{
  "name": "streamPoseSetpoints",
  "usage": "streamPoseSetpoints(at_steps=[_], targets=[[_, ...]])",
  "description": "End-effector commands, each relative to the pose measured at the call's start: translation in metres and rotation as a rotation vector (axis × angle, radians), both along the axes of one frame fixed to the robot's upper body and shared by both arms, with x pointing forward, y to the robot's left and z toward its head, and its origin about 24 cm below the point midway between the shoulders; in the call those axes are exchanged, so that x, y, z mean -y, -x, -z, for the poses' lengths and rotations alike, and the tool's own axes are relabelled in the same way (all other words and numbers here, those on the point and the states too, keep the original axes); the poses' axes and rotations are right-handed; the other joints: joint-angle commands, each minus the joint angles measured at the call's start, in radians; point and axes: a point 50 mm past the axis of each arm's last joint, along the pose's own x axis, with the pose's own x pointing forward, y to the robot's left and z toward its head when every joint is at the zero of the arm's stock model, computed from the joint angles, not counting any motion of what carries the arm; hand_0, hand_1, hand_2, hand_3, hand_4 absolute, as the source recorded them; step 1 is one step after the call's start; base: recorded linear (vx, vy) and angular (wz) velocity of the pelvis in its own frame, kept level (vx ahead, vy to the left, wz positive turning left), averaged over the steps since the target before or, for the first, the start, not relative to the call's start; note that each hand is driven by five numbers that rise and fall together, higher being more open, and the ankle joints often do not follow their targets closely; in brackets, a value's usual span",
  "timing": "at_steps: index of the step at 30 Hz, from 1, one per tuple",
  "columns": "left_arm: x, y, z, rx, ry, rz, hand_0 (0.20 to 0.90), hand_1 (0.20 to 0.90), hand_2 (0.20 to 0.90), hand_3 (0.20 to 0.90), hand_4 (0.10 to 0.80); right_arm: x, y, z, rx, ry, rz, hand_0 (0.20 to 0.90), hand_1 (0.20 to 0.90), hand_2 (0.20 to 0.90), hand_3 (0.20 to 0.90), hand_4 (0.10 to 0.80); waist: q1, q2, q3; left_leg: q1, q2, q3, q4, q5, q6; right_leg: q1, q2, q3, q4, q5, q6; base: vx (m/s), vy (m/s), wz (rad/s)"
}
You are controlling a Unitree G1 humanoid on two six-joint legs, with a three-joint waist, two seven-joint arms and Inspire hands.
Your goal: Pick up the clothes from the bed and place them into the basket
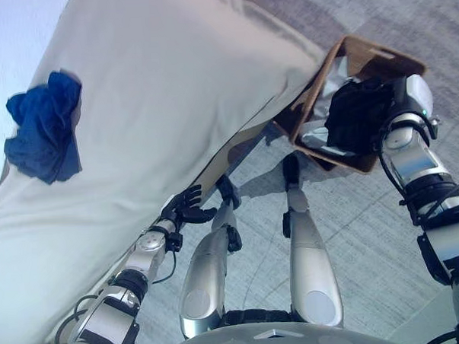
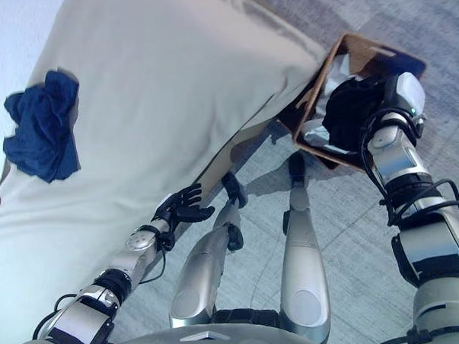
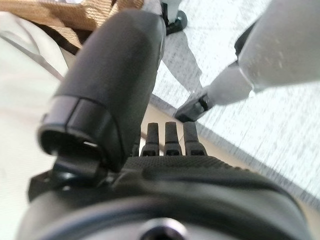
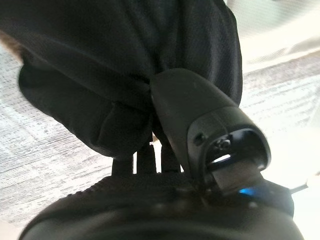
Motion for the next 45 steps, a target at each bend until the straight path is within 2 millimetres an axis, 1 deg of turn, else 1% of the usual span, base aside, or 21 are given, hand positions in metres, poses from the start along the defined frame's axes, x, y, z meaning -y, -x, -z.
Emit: streamPoseSetpoints(at_steps=[1, 4, 5, 6, 7, 8, 9, 12, 15, 18, 21, 22, 23, 26, 27, 30, 34, 37, 40, 41, 45], targets=[[0.004, 0.016, 0.005, 0.019, 0.047, -0.016, 0.9, 0.9, 0.9, 0.9, 0.8, 0.016, 0.007, -0.059, 0.227, 0.155, 0.126, 0.3, 0.3, 0.3, 0.2, 0.1, 0.008, 0.116, -0.021, -0.181, -0.037, -0.178, 0.203, -0.12, -0.017, -0.095, 0.013, -0.151, 0.234, -0.217, -0.048, -0.017, -0.114, 0.55], [0.004, 0.018, 0.005, 0.028, 0.052, -0.007, 0.9, 0.9, 0.9, 0.9, 0.8, 0.019, 0.006, -0.07, 0.265, 0.159, 0.193, 0.3, 0.3, 0.3, 0.2, 0.1, 0.024, 0.132, -0.021, -0.254, -0.036, -0.192, 0.235, -0.114, -0.016, -0.17, 0.011, -0.146, 0.3, -0.24, -0.056, -0.001, -0.074, 0.51], [0.005, 0.019, 0.005, 0.029, 0.054, -0.004, 0.9, 0.9, 0.9, 0.9, 0.8, 0.022, 0.006, -0.071, 0.236, 0.146, 0.221, 0.319, 0.319, 0.319, 0.222, 0.122, 0.032, 0.136, -0.021, -0.276, -0.034, -0.2, 0.243, -0.112, -0.015, -0.194, 0.013, -0.142, 0.317, -0.246, -0.059, 0.005, -0.042, 0.35], [0.004, 0.02, 0.006, 0.028, 0.058, -0.006, 0.9, 0.9, 0.9, 0.9, 0.8, 0.026, 0.006, -0.069, 0.183, 0.137, 0.246, 0.9, 0.9, 0.9, 0.9, 0.8, 0.035, 0.138, -0.021, -0.287, -0.034, -0.204, 0.25, -0.111, -0.015, -0.205, 0.013, -0.14, 0.327, -0.249, -0.061, 0.002, -0.028, 0.28], [0.004, 0.02, 0.005, 0.03, 0.057, -0.003, 0.9, 0.9, 0.9, 0.9, 0.8, 0.028, 0.006, -0.066, 0.158, 0.138, 0.257, 0.9, 0.9, 0.9, 0.9, 0.8, 0.038, 0.139, -0.021, -0.291, -0.033, -0.205, 0.251, -0.11, -0.015, -0.209, 0.013, -0.139, 0.33, -0.25, -0.062, 0.005, -0.017, 0.33], [0.004, 0.02, 0.005, 0.031, 0.059, -0.001, 0.9, 0.9, 0.9, 0.9, 0.8, 0.037, 0.008, -0.058, 0.055, 0.154, 0.284, 0.9, 0.9, 0.9, 0.9, 0.8, 0.045, 0.143, -0.021, -0.301, -0.03, -0.208, 0.247, -0.103, -0.013, -0.218, 0.015, -0.138, 0.337, -0.253, -0.066, 0.008, -0.023, 0.29], [0.004, 0.02, 0.004, 0.031, 0.059, 0.002, 0.9, 0.9, 0.9, 0.9, 0.8, 0.044, 0.011, -0.049, 0.011, 0.116, 0.299, 0.9, 0.9, 0.9, 0.9, 0.8, 0.05, 0.143, -0.021, -0.306, -0.028, -0.215, 0.248, -0.099, -0.011, -0.222, 0.015, -0.139, 0.345, -0.254, -0.068, 0.021, -0.025, 0.31], [-0.003, 0.02, 0.002, 0.025, 0.049, 0.008, 0.9, 0.9, 0.9, 0.9, 0.8, 0.049, 0.015, -0.039, -0.009, 0.11, 0.31, 0.9, 0.9, 0.9, 0.9, 0.8, 0.053, 0.131, -0.021, -0.298, -0.03, -0.228, 0.26, -0.105, -0.006, -0.207, 0.019, -0.142, 0.352, -0.258, -0.069, 0.024, -0.009, 0.25], [-0.01, 0.02, 0.001, 0.019, 0.031, 0.001, 0.9, 0.9, 0.9, 0.9, 0.8, 0.045, 0.013, -0.038, 0.0, 0.154, 0.249, 0.9, 0.9, 0.9, 0.9, 0.8, 0.056, 0.108, -0.021, -0.27, -0.033, -0.236, 0.252, -0.108, -0.002, -0.17, 0.025, -0.152, 0.326, -0.243, -0.065, 0.009, 0.014, 0.25], [-0.023, 0.022, 0.002, -0.009, 0.012, -0.036, 0.9, 0.9, 0.9, 0.9, 0.8, 0.041, 0.016, -0.043, 0.016, 0.179, 0.189, 0.9, 0.9, 0.9, 0.9, 0.8, 0.046, 0.066, -0.021, -0.201, -0.025, -0.232, 0.221, -0.109, -0.004, -0.087, 0.031, -0.166, 0.275, -0.222, -0.058, 0.028, 0.086, 0.08], [-0.039, 0.028, 0.007, -0.052, -0.014, -0.089, 0.9, 0.9, 0.9, 0.9, 0.8, 0.046, 0.026, -0.043, 0.02, 0.249, 0.154, 0.9, 0.9, 0.9, 0.9, 0.8, 0.03, 0.007, -0.021, -0.089, -0.01, -0.229, 0.175, -0.112, -0.009, 0.034, 0.036, -0.173, 0.204, -0.2, -0.042, 0.045, 0.121, -0.1], [-0.045, 0.029, 0.007, -0.062, -0.025, -0.105, 0.9, 0.9, 0.9, 0.9, 0.8, 0.049, 0.031, -0.043, 0.008, 0.271, 0.152, 0.9, 0.9, 0.9, 0.9, 0.8, 0.025, -0.013, -0.021, -0.054, -0.006, -0.227, 0.16, -0.113, -0.01, 0.072, 0.037, -0.174, 0.178, -0.19, -0.034, -0.039, 0.094, -0.17], [-0.053, 0.028, 0.006, -0.07, -0.037, -0.127, 0.9, 0.9, 0.9, 0.9, 0.8, 0.053, 0.037, -0.042, -0.017, 0.298, 0.151, 0.9, 0.9, 0.9, 0.9, 0.8, 0.022, -0.034, -0.021, -0.031, 0.002, -0.22, 0.143, -0.09, -0.005, 0.103, 0.04, -0.185, 0.143, -0.153, -0.036, -0.036, 0.1, -0.11], [-0.068, 0.034, 0.009, -0.116, -0.06, -0.17, 0.9, 0.9, 0.9, 0.9, 0.8, 0.072, 0.057, -0.034, -0.165, 0.362, 0.208, 0.9, 0.9, 0.9, 0.9, 0.8, 0.012, -0.08, -0.027, 0.081, 0.01, -0.216, 0.107, -0.098, -0.005, 0.224, 0.043, -0.187, 0.085, -0.138, -0.022, 0.05, 0.108, -0.01], [-0.073, 0.038, 0.011, -0.135, -0.067, -0.184, 0.9, 0.9, 0.9, 0.9, 0.8, 0.078, 0.064, -0.032, -0.2, 0.386, 0.234, 0.9, 0.9, 0.9, 0.9, 0.8, 0.011, -0.093, -0.048, 0.109, 0.013, -0.212, 0.095, -0.102, -0.003, 0.256, 0.043, -0.185, 0.063, -0.132, -0.017, 0.133, 0.111, -0.01], [-0.085, 0.058, 0.024, -0.209, -0.076, -0.228, 0.9, 0.9, 0.9, 0.9, 0.8, 0.089, 0.083, -0.041, -0.216, 0.46, 0.277, 0.9, 0.9, 0.9, 0.9, 0.8, 0.012, -0.127, -0.117, 0.193, 0.017, -0.201, 0.063, -0.119, 0.0, 0.354, 0.042, -0.188, 0.003, -0.121, -0.005, 0.181, 0.114, -0.02], [-0.093, 0.082, 0.04, -0.287, -0.076, -0.282, 0.9, 0.9, 0.9, 0.9, 0.8, 0.079, 0.097, -0.057, -0.174, 0.541, 0.258, 0.9, 0.9, 0.9, 0.9, 0.8, 0.01, -0.157, -0.177, 0.266, 0.008, -0.196, 0.042, -0.139, 0.005, 0.451, 0.04, -0.187, -0.058, -0.112, 0.004, 0.109, 0.118, -0.01], [-0.094, 0.103, 0.053, -0.357, -0.074, -0.321, 0.9, 0.9, 0.9, 0.9, 0.8, 0.057, 0.098, -0.071, -0.07, 0.613, 0.151, 0.9, 0.9, 0.9, 0.9, 0.8, 0.016, -0.178, -0.223, 0.316, -0.003, -0.193, 0.047, -0.165, 0.014, 0.517, 0.032, -0.193, -0.098, -0.102, 0.014, 0.132, 0.164, -0.04], [-0.092, 0.117, 0.063, -0.413, -0.075, -0.334, 0.9, 0.9, 0.9, 0.9, 0.8, 0.027, 0.086, -0.081, 0.019, 0.586, -0.057, 0.9, 0.9, 0.9, 0.9, 0.8, 0.041, -0.19, -0.255, 0.337, -0.016, -0.198, 0.083, -0.195, 0.023, 0.563, 0.021, -0.203, -0.107, -0.103, 0.016, 0.111, 0.173, -0.01], [-0.091, 0.121, 0.067, -0.44, -0.079, -0.334, 0.9, 0.9, 0.9, 0.9, 0.8, 0.012, 0.077, -0.081, 0.042, 0.534, -0.177, 0.9, 0.9, 0.9, 0.9, 0.8, 0.057, -0.196, -0.269, 0.341, -0.022, -0.206, 0.102, -0.206, 0.026, 0.582, 0.017, -0.209, -0.108, -0.106, 0.015, 0.138, 0.162, 0.15], [-0.091, 0.137, 0.076, -0.51, -0.137, -0.288, 0.9, 0.9, 0.9, 0.9, 0.8, -0.034, 0.052, -0.063, 0.045, 0.415, -0.522, 0.9, 0.9, 0.9, 0.9, 0.8, 0.122, -0.228, -0.298, 0.357, -0.04, -0.246, 0.16, -0.246, 0.041, 0.638, -0.004, -0.252, -0.1, -0.116, 0.018, 0.168, 0.128, 0.3]])
